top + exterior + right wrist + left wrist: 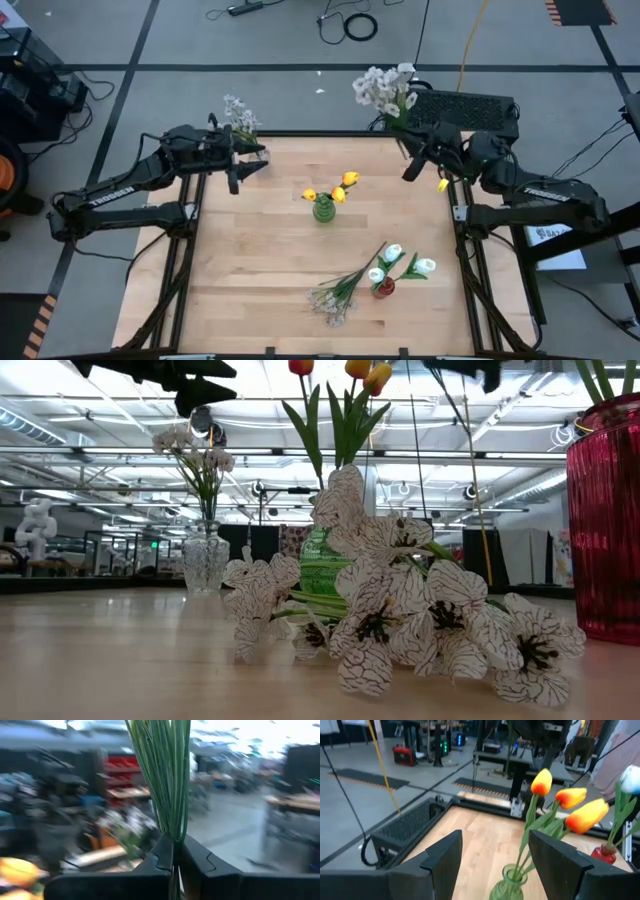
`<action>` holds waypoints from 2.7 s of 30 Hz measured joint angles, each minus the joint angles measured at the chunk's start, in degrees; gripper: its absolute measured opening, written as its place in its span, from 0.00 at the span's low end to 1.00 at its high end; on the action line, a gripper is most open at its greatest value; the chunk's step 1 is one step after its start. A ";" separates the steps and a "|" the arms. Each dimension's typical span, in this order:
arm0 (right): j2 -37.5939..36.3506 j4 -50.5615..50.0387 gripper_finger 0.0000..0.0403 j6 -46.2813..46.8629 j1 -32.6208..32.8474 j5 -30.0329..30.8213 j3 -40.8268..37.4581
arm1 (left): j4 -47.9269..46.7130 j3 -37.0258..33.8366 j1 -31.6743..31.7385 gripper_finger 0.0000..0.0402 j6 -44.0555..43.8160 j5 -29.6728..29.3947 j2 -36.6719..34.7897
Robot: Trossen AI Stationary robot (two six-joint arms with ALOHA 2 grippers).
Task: Sort flowers into vase by color
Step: Put the top white flowers into the transparent vase
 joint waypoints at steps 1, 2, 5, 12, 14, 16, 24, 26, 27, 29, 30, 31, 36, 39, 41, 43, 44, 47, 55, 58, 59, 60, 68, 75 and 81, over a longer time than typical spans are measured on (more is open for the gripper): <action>0.81 2.31 0.02 -0.06 0.01 -1.97 0.00 | 0.85 0.00 -0.23 0.59 -0.01 -0.03 0.00; 1.61 4.71 0.02 -0.05 0.02 -3.82 0.00 | 1.90 0.00 -0.53 0.59 -0.02 -0.04 0.00; 4.56 12.44 0.02 -0.12 0.02 -9.01 0.00 | 4.50 0.00 -1.56 0.59 0.00 -0.02 0.21; 12.15 31.08 0.02 0.23 0.02 -14.11 0.00 | 11.23 0.00 -4.44 0.59 0.00 -0.04 3.83; 13.84 33.00 0.02 -0.08 0.02 -14.32 0.13 | 13.95 0.00 -4.90 0.59 0.04 -0.04 5.17; 15.42 32.28 0.02 -0.43 0.02 -14.32 0.85 | 17.30 0.00 -5.31 0.59 0.04 -0.04 6.46; 22.48 31.36 0.02 -1.77 0.63 -17.50 9.34 | 35.35 0.00 -6.76 0.59 0.11 -0.04 13.34; 24.57 31.21 0.02 -1.23 1.09 -19.96 12.81 | 39.21 0.00 -6.74 0.59 0.05 -0.05 14.92; 25.55 30.61 0.02 -1.17 1.35 -20.63 14.40 | 41.07 0.00 -6.74 0.59 0.02 -0.08 15.70; 27.72 29.26 0.02 -1.19 1.92 -21.65 17.60 | 44.21 0.00 -6.73 0.59 0.03 -0.61 16.79; 28.80 29.08 0.02 -1.21 2.28 -21.71 19.11 | 45.36 0.00 -6.72 0.59 0.08 -0.99 17.17; 29.78 28.66 0.02 -1.22 2.62 -21.77 20.42 | 46.11 0.04 -6.75 0.59 0.11 -1.23 17.44; 35.44 26.36 0.02 -1.22 4.42 -21.89 25.79 | 44.28 2.15 -7.66 0.59 3.02 -0.83 17.89; 38.79 25.92 0.02 -1.24 5.42 -21.90 27.94 | 39.40 4.17 -9.35 0.59 6.53 -0.51 17.88; 40.66 25.81 0.02 -1.35 5.94 -21.90 29.22 | 34.80 6.26 -10.16 0.59 7.48 -0.17 17.90; 42.06 25.64 0.02 -1.35 6.32 -21.89 30.09 | 30.11 8.48 -10.55 0.59 8.67 0.44 17.85; 42.41 25.58 0.02 -1.38 6.57 -21.89 30.26 | 27.86 9.38 -10.73 0.59 9.19 0.46 17.84; 43.17 25.61 0.02 -1.41 7.07 -21.88 30.32 | 23.16 11.37 -10.83 0.59 10.14 0.68 17.90; 43.17 24.36 0.02 -1.58 7.65 -21.88 30.32 | 20.89 14.23 -11.28 0.70 8.98 3.46 18.80; 43.17 24.33 0.02 -1.65 7.65 -21.88 30.32 | 20.58 15.28 -11.62 0.79 8.59 3.07 20.25; 43.15 24.33 0.02 -1.65 7.65 -21.88 30.32 | 20.50 15.80 -11.60 0.81 8.58 2.81 20.82; 43.15 24.29 0.02 -1.65 7.65 -21.88 30.32 | 20.69 16.34 -11.58 0.82 8.57 2.66 21.42; 43.15 23.95 0.02 -2.51 7.65 -21.86 30.32 | 20.85 18.88 -11.59 0.80 9.32 2.07 24.87; 43.09 22.27 0.02 -2.54 7.65 -21.85 30.32 | 20.72 19.17 -11.57 0.69 10.50 4.17 25.03; 43.09 21.44 0.02 -2.94 7.65 -21.84 30.32 | 19.84 19.19 -11.59 0.58 10.23 5.14 24.65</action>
